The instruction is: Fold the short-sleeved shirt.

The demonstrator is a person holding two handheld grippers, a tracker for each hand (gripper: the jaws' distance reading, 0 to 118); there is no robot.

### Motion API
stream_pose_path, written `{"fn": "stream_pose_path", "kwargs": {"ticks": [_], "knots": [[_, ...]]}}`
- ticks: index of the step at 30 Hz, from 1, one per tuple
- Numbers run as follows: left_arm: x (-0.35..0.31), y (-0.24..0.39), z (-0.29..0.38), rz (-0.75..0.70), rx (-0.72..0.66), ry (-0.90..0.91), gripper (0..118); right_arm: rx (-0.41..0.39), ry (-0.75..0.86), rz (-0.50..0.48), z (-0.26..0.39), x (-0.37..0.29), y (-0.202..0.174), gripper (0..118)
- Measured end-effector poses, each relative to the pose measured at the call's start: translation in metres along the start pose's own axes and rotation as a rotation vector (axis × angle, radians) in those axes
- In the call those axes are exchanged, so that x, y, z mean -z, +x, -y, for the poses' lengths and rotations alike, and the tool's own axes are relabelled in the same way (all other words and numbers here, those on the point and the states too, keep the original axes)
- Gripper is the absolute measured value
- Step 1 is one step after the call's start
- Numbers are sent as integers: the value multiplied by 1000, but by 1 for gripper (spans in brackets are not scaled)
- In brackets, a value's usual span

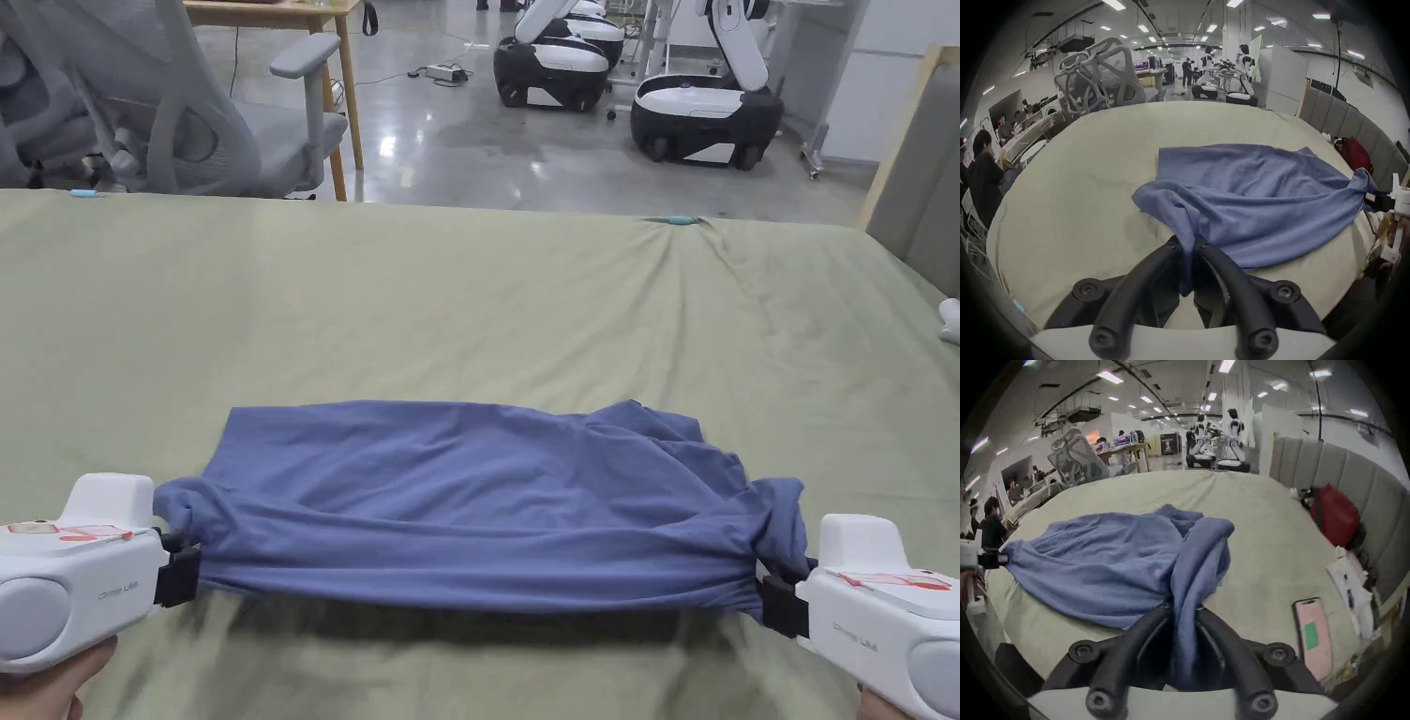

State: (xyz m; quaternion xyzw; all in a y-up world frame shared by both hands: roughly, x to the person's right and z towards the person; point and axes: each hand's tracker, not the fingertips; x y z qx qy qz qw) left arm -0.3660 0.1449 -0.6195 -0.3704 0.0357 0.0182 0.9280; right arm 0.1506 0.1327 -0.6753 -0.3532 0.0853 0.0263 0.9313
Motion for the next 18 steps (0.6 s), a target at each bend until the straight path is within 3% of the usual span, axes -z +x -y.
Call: {"fn": "stream_pose_path", "kwargs": {"ticks": [6, 7, 8, 9, 10, 12, 13, 17, 18], "knots": [[12, -8, 39, 40, -95, -76, 9, -15, -89, 24, 34, 10, -2, 10], [19, -9, 47, 39, -108, -73, 24, 3, -88, 6, 39, 14, -2, 38], [20, -9, 53, 38, -125, -54, 48, 29, -73, -1, 43, 15, -2, 76], [14, -7, 55, 27, -122, -36, 75, 33, -68, 14, 44, 12, -4, 106], [4, -4, 55, 2, -108, 7, 88, 18, -50, 38, 43, 4, -7, 117], [-16, 5, 51, -7, -103, 128, 93, -6, 67, 59, 35, -17, -14, 118], [-23, 11, 46, -13, -97, 166, 103, -2, 142, 61, 27, -29, -21, 118], [-24, 44, 19, -64, -21, 287, 95, 34, 282, -20, -3, -39, -58, 116], [-22, 50, 15, -72, -12, 305, 88, 25, 292, -24, -8, -38, -67, 109]]}}
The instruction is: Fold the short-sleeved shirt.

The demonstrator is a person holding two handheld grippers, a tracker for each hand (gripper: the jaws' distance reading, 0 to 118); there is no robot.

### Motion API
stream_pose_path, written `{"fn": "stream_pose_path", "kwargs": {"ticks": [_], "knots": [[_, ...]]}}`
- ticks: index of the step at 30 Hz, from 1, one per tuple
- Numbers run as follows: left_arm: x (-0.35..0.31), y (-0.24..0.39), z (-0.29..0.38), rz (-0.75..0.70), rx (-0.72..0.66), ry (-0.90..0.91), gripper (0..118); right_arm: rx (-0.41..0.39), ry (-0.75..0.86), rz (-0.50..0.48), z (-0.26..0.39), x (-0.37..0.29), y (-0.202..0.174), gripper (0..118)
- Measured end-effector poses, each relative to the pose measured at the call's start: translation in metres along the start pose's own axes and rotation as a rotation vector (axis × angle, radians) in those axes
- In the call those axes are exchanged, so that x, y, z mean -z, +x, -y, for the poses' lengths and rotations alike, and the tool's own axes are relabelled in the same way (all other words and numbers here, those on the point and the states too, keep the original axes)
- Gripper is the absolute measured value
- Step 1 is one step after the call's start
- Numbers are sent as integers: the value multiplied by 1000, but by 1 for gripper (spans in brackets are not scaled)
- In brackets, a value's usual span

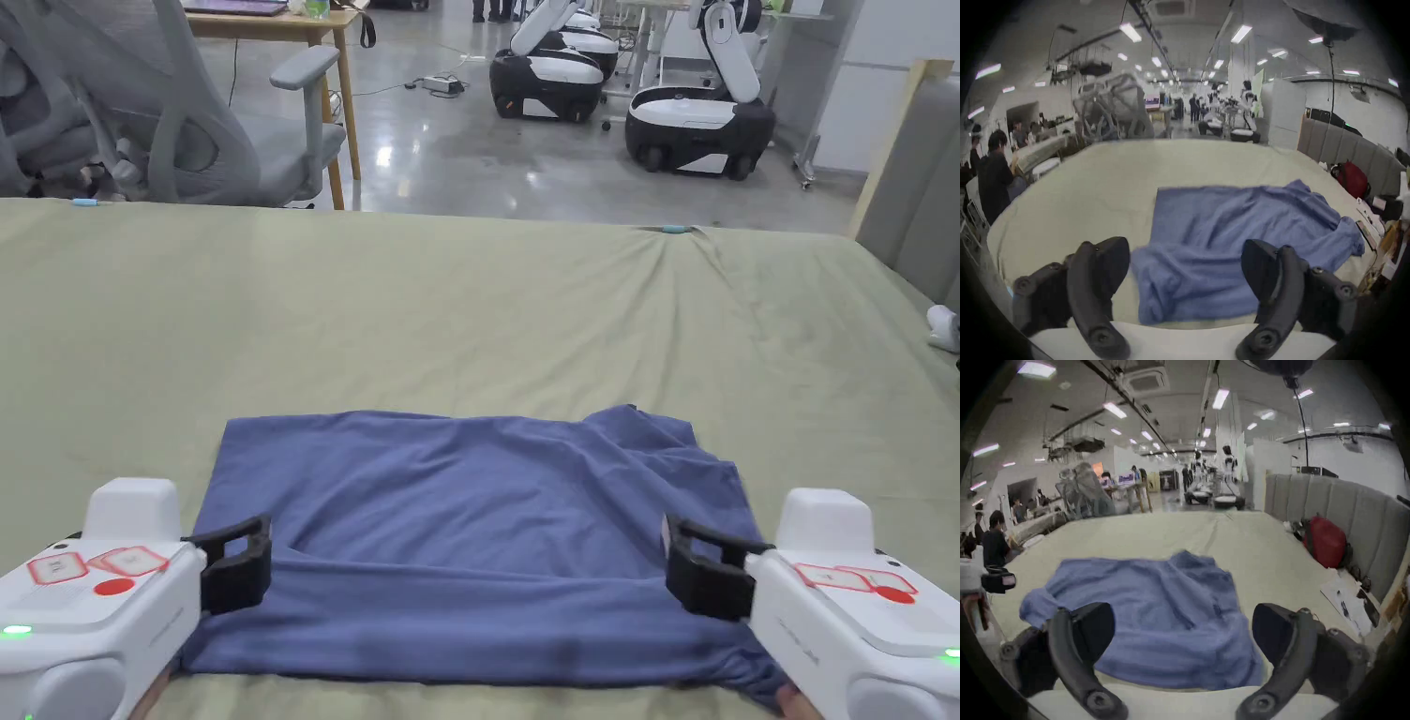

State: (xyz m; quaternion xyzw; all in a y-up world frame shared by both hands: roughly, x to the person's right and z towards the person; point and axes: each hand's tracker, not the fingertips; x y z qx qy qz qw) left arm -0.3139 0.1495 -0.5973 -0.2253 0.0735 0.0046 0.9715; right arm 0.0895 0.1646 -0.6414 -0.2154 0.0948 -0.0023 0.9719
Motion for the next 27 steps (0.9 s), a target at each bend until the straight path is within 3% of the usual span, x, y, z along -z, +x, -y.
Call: {"fn": "stream_pose_path", "kwargs": {"ticks": [1, 3, 4, 6, 11, 14, 16, 17, 19, 20, 22, 24, 25, 27], "knots": [[3, 5, -6, -10, -2, 20, 68, -18, 9, 7, -3, 3, -9, 80], [9, 10, -11, -24, 1, 18, 10, -40, 13, 11, -6, 11, -19, 0], [14, 10, -13, -22, 5, 20, 0, -56, 34, 12, -6, 12, -23, 0], [32, -2, -18, -2, 15, -11, 0, -84, 11, -29, -11, 17, -24, 0], [111, -29, -47, -19, 69, -173, 0, -106, -18, -23, -21, 47, -14, 0], [172, -49, -67, 49, -41, -292, 0, -118, -47, -24, -30, 68, -6, 0], [212, -56, -76, 21, -30, -335, 0, -144, -91, -20, -37, 84, 0, 0], [230, -55, -81, 22, -2, -367, 21, -140, -118, -38, -42, 94, 5, 0], [263, -58, -88, 1, 5, -420, 108, -106, -145, -54, -49, 110, 14, 0], [279, -58, -89, -28, -1, -430, 118, -114, -150, -45, -53, 118, 18, 0], [297, -51, -91, -43, 22, -417, 105, -133, -157, -28, -64, 132, 25, 0], [321, -45, -88, -12, 41, -480, 101, -108, -189, -42, -77, 150, 36, 0], [329, -38, -84, 17, 61, -527, 90, -68, -211, -67, -82, 163, 45, 0], [340, -29, -74, 38, 100, -610, 72, -84, -244, -3, -91, 194, 59, 0]]}}
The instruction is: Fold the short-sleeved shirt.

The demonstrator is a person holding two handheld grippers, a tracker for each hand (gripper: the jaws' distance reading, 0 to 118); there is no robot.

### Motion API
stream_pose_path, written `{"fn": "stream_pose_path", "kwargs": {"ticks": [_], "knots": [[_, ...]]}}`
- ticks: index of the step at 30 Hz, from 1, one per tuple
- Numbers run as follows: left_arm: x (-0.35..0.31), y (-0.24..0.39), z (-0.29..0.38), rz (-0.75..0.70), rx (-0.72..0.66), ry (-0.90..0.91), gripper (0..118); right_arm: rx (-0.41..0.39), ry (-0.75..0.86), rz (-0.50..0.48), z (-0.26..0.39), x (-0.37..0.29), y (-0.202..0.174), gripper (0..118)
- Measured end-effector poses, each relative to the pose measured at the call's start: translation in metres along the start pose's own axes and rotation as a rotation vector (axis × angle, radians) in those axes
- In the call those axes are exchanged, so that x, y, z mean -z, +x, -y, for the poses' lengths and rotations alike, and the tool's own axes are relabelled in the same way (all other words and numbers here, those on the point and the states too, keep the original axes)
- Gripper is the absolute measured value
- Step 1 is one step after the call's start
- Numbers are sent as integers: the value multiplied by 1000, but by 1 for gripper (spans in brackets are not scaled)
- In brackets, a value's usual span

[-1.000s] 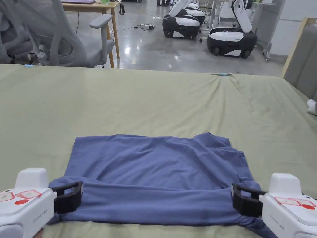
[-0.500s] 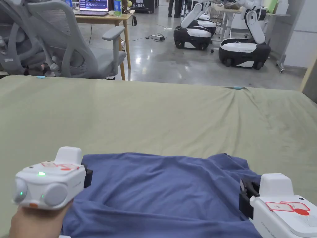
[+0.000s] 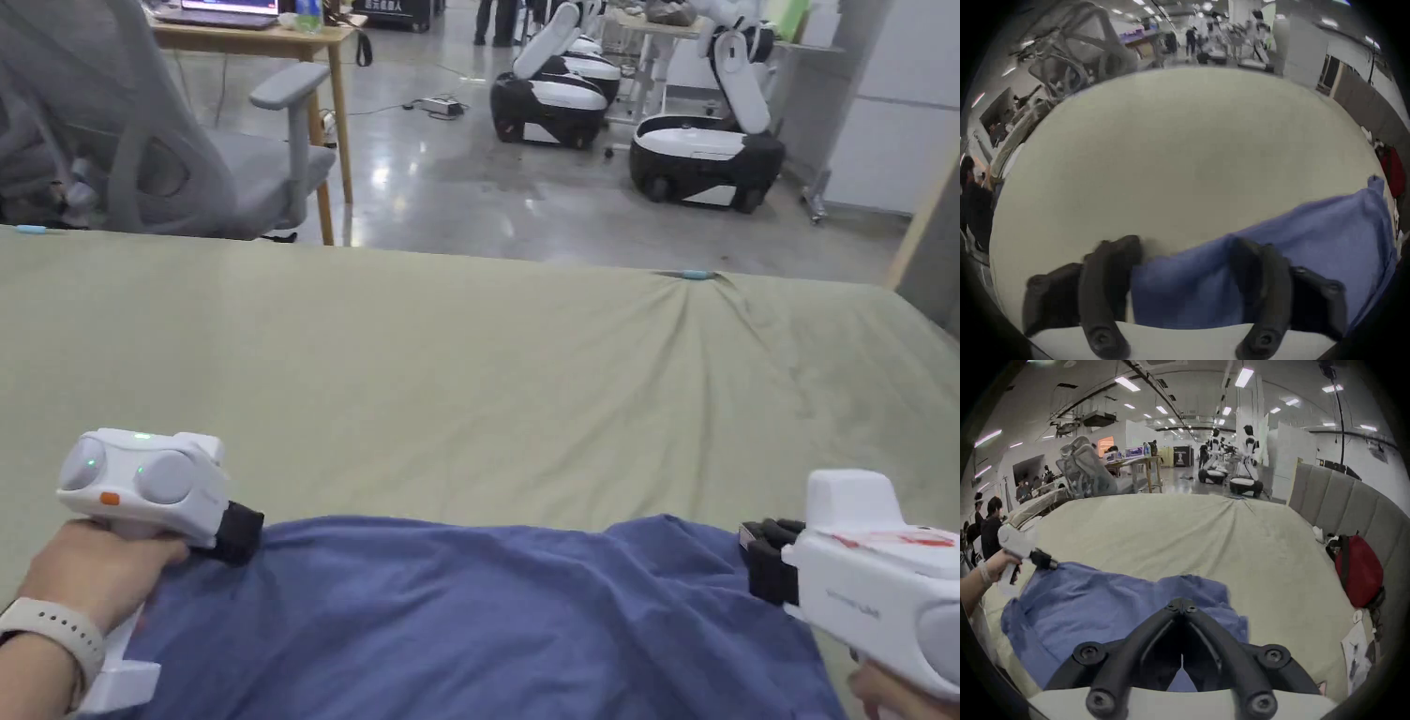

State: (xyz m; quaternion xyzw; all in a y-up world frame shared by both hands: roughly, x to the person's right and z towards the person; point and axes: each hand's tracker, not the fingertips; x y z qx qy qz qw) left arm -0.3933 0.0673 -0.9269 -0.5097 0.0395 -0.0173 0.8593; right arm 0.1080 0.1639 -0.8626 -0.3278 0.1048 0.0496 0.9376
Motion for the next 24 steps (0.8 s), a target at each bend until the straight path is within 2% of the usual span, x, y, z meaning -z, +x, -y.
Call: {"fn": "stream_pose_path", "kwargs": {"ticks": [1, 2, 3, 4, 5, 6, 7, 8, 9, 11, 12, 13, 14, 15, 16, 17, 18, 20, 21, 24], "knots": [[-6, 0, -2, -30, -4, 42, 71, -25, -9, 46, -6, 14, 5, 0], [-15, 1, -4, -21, -9, 36, 63, -40, -23, 69, -11, 29, 12, 0], [-24, 5, -3, -15, 22, 66, 34, -32, -37, 52, -14, 45, 19, 2], [-33, 10, -1, -17, 56, 112, 4, -7, -83, 25, -15, 64, 23, 17], [-45, 15, 1, -54, 56, 158, 4, 8, -125, -6, -14, 83, 27, 50], [-56, 18, 3, -44, 78, 199, 4, 21, -187, -39, -11, 104, 31, 92], [-63, 22, 6, -30, 82, 211, 4, 19, -235, -19, -7, 119, 33, 118], [-69, 24, 9, -18, 85, 209, 4, 19, -186, -5, -2, 129, 34, 112], [-73, 27, 11, -14, 93, 216, 4, 18, -179, 26, 2, 140, 35, 101], [-76, 25, 13, -17, 98, 227, 4, 7, -237, 34, 12, 156, 35, 90], [-78, 26, 14, -17, 100, 228, 4, 4, -298, 8, 15, 160, 34, 74], [-79, 26, 15, -20, 101, 231, 4, 15, -312, -26, 19, 158, 31, 63], [-78, 24, 14, -25, 101, 236, 4, -14, -217, 13, 18, 146, 26, 34], [-80, 24, 15, -25, 99, 239, 4, -40, -197, -7, 15, 138, 20, 5], [-83, 24, 16, -23, 92, 246, 4, -54, -189, -45, 13, 131, 14, 5], [-87, 24, 18, -20, 77, 266, 4, -112, -167, 1, 12, 121, 8, 5], [-91, 23, 20, -23, 68, 283, 4, -124, -166, -34, 12, 112, 7, 5], [-108, 23, 28, -26, 57, 319, 4, -94, -155, -41, 5, 85, 8, 5], [-123, 22, 33, -33, 52, 352, 4, -99, -82, -20, 0, 62, 10, 5], [-174, 16, 60, -3, 39, 415, 4, -63, 9, -43, -10, -12, 18, 5]]}}
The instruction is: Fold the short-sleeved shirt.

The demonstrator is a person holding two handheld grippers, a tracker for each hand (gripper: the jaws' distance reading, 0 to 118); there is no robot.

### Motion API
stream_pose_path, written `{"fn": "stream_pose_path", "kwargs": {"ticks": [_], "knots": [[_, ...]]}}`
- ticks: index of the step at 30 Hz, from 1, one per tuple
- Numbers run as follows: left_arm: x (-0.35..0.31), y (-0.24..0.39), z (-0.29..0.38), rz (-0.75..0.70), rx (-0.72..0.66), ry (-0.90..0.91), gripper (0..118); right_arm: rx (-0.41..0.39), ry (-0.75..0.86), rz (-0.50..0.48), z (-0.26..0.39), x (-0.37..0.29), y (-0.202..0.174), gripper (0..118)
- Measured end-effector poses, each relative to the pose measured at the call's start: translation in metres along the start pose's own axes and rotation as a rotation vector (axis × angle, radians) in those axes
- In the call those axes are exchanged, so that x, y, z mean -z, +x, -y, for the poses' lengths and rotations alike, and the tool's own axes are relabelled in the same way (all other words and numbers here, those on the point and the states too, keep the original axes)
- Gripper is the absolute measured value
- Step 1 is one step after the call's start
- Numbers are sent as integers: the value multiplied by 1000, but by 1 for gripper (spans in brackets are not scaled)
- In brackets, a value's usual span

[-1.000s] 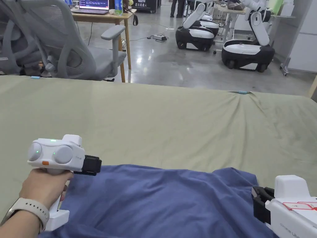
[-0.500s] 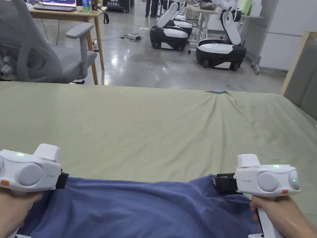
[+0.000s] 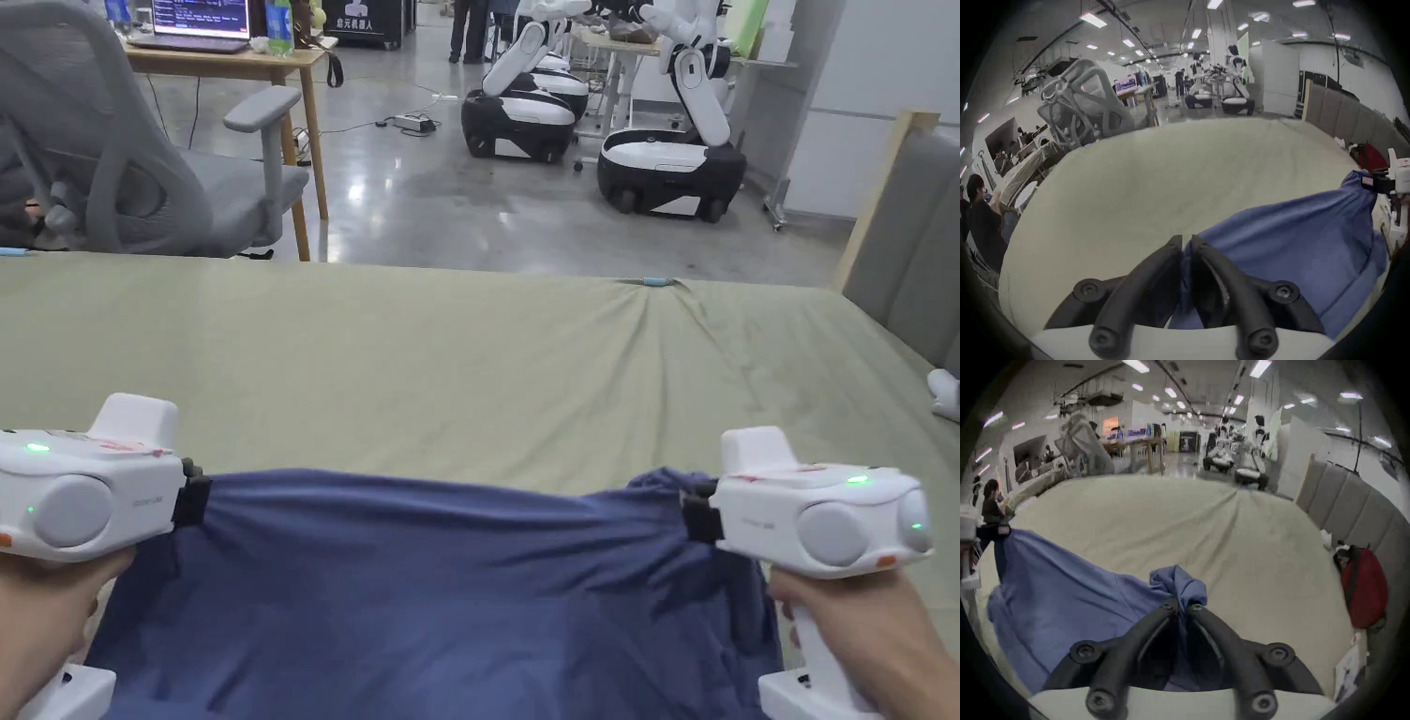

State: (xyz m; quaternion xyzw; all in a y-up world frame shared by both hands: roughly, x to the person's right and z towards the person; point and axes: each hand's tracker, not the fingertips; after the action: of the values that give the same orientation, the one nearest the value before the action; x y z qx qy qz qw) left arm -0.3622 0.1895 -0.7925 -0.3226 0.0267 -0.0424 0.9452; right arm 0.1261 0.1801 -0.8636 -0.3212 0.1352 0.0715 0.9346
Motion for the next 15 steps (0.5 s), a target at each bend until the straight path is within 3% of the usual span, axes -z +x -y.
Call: {"fn": "stream_pose_path", "kwargs": {"ticks": [7, 10, 13, 15], "knots": [[-107, -16, 76, 83, -78, 5, 4, -8, 57, 5, 70, -128, -10, 5], [-117, -8, 135, 63, -75, -88, 4, -48, -10, 8, 132, -139, -30, 5], [-106, -4, 180, 54, -143, -139, 5, 20, -72, 22, 179, -123, -41, 5], [-103, 3, 194, 35, -174, -121, 12, 53, -38, 13, 190, -120, -40, 7]]}}
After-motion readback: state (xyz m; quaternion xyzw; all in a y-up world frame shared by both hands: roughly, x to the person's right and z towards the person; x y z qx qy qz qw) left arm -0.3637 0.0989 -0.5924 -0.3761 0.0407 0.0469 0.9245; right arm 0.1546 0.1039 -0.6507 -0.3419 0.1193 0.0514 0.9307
